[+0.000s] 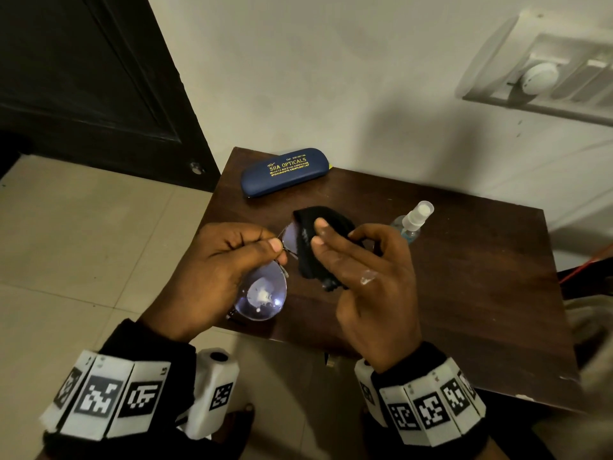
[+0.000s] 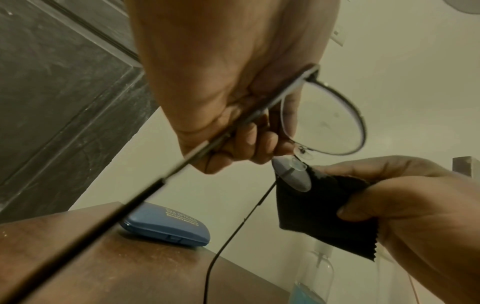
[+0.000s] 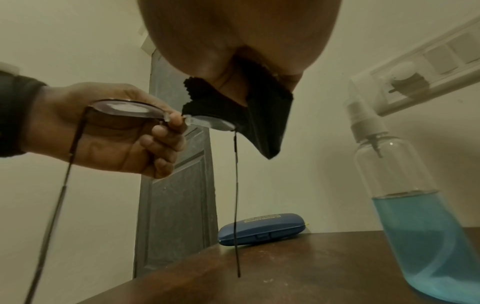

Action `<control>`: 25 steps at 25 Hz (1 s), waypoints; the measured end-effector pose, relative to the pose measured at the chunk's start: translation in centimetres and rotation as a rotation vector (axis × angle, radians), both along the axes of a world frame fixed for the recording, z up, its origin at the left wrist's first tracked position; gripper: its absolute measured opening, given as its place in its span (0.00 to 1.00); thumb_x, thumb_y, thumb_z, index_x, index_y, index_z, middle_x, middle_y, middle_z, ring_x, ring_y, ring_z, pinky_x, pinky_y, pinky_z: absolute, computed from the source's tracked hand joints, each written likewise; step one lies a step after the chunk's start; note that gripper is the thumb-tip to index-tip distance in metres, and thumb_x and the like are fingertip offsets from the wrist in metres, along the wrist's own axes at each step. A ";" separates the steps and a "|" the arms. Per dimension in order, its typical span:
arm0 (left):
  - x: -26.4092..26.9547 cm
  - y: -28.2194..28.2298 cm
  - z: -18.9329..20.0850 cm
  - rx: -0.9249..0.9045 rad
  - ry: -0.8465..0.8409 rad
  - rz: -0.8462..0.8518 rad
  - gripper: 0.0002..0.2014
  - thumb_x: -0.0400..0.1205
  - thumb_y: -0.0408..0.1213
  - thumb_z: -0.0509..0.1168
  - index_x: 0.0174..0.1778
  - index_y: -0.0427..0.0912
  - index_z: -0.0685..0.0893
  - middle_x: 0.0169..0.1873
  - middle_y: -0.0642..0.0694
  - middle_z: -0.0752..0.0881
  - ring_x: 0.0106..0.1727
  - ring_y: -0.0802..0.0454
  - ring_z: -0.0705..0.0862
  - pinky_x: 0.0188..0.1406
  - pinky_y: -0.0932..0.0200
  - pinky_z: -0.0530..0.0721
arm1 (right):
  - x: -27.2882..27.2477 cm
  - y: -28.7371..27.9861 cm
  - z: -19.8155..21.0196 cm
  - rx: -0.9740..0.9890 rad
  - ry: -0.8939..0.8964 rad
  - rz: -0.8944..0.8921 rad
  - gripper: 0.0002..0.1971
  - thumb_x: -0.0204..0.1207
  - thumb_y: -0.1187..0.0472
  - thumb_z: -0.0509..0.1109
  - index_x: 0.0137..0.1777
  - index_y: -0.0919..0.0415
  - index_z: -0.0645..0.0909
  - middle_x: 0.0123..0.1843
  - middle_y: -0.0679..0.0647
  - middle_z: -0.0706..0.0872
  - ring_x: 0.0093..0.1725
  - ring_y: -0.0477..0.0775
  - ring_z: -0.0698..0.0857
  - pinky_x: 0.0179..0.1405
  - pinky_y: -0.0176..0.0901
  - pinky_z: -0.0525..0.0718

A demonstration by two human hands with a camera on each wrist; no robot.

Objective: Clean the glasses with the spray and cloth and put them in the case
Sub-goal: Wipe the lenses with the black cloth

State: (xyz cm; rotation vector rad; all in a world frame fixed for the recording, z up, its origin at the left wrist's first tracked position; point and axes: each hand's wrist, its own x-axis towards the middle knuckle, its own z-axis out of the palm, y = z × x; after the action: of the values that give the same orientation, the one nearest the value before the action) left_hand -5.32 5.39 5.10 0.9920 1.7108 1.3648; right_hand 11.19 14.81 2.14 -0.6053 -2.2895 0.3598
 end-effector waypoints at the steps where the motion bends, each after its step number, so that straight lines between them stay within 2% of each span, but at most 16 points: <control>1: 0.1 0.0 0.1 0.005 0.000 -0.009 0.13 0.74 0.36 0.64 0.32 0.29 0.85 0.28 0.34 0.85 0.31 0.45 0.84 0.38 0.61 0.81 | 0.1 0.4 0.0 -0.029 0.004 -0.032 0.22 0.69 0.66 0.57 0.57 0.61 0.88 0.60 0.51 0.88 0.55 0.56 0.74 0.43 0.54 0.80; 3: 0.2 -0.1 0.1 0.003 -0.007 -0.047 0.13 0.74 0.38 0.65 0.31 0.32 0.85 0.27 0.34 0.84 0.30 0.46 0.83 0.35 0.62 0.80 | 0.2 0.5 0.0 -0.041 0.005 -0.034 0.22 0.69 0.67 0.57 0.57 0.61 0.88 0.61 0.51 0.88 0.54 0.56 0.74 0.44 0.52 0.80; 5: 0.1 -0.2 -0.1 0.012 -0.003 -0.089 0.16 0.75 0.41 0.65 0.29 0.29 0.83 0.26 0.28 0.82 0.29 0.34 0.81 0.32 0.54 0.78 | 0.1 -0.2 0.2 0.002 -0.003 0.049 0.21 0.69 0.69 0.58 0.57 0.61 0.88 0.62 0.50 0.87 0.55 0.56 0.74 0.45 0.51 0.78; 7: 0.2 -0.1 -0.2 0.016 0.031 -0.112 0.19 0.75 0.44 0.64 0.29 0.28 0.81 0.26 0.26 0.80 0.30 0.28 0.79 0.34 0.45 0.78 | -0.2 -0.9 0.4 0.042 -0.026 0.112 0.21 0.70 0.69 0.59 0.56 0.59 0.88 0.63 0.48 0.86 0.55 0.56 0.74 0.44 0.51 0.77; 9: 0.2 0.0 -0.2 0.011 0.072 -0.115 0.18 0.75 0.43 0.64 0.28 0.30 0.82 0.25 0.30 0.80 0.30 0.32 0.79 0.33 0.47 0.77 | -0.3 -0.6 0.3 0.023 -0.033 0.079 0.21 0.70 0.69 0.58 0.56 0.59 0.88 0.63 0.47 0.87 0.55 0.56 0.74 0.44 0.53 0.77; 12: 0.4 0.1 -0.1 -0.004 0.114 -0.123 0.12 0.76 0.39 0.64 0.26 0.42 0.83 0.23 0.43 0.80 0.27 0.48 0.80 0.30 0.57 0.78 | -0.2 0.6 0.1 -0.047 -0.044 -0.024 0.23 0.69 0.66 0.56 0.57 0.60 0.88 0.61 0.50 0.88 0.54 0.57 0.75 0.42 0.58 0.81; 15: 0.5 0.1 0.0 0.005 0.104 -0.134 0.13 0.77 0.35 0.63 0.24 0.45 0.81 0.21 0.47 0.79 0.26 0.55 0.78 0.30 0.62 0.76 | -0.2 0.0 0.4 -0.022 -0.039 0.036 0.22 0.70 0.67 0.56 0.57 0.60 0.88 0.61 0.50 0.88 0.54 0.56 0.74 0.41 0.57 0.81; 18: 0.5 0.0 -0.2 -0.001 0.130 -0.126 0.13 0.77 0.36 0.63 0.25 0.40 0.79 0.22 0.44 0.77 0.26 0.49 0.76 0.30 0.56 0.74 | -0.5 -0.7 0.5 0.022 -0.052 0.102 0.20 0.73 0.67 0.57 0.56 0.59 0.89 0.62 0.48 0.87 0.55 0.56 0.74 0.41 0.56 0.80; 21: 0.5 0.0 -0.3 0.007 0.113 -0.130 0.13 0.77 0.35 0.63 0.26 0.40 0.81 0.23 0.44 0.79 0.27 0.49 0.78 0.30 0.57 0.75 | -0.5 0.2 0.2 -0.026 -0.054 -0.006 0.23 0.71 0.66 0.55 0.58 0.58 0.88 0.61 0.49 0.88 0.54 0.55 0.73 0.41 0.57 0.80; 23: 0.4 0.0 -0.3 0.002 0.119 -0.126 0.12 0.77 0.37 0.64 0.29 0.39 0.84 0.25 0.40 0.82 0.28 0.44 0.81 0.30 0.56 0.78 | -0.2 0.8 0.0 -0.044 -0.058 -0.066 0.24 0.70 0.65 0.54 0.58 0.59 0.88 0.60 0.50 0.89 0.54 0.55 0.73 0.42 0.57 0.81; 25: 0.5 0.1 -0.2 0.009 0.103 -0.125 0.12 0.77 0.37 0.64 0.28 0.39 0.84 0.24 0.41 0.83 0.28 0.46 0.82 0.30 0.58 0.78 | -0.1 0.8 0.0 -0.031 -0.044 -0.039 0.23 0.70 0.66 0.55 0.58 0.60 0.88 0.60 0.51 0.88 0.53 0.55 0.74 0.42 0.56 0.80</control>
State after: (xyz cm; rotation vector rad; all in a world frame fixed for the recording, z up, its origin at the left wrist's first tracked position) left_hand -4.87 5.45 4.93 1.1725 1.6885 1.2616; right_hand 11.11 15.60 2.17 -0.6784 -2.3147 0.3671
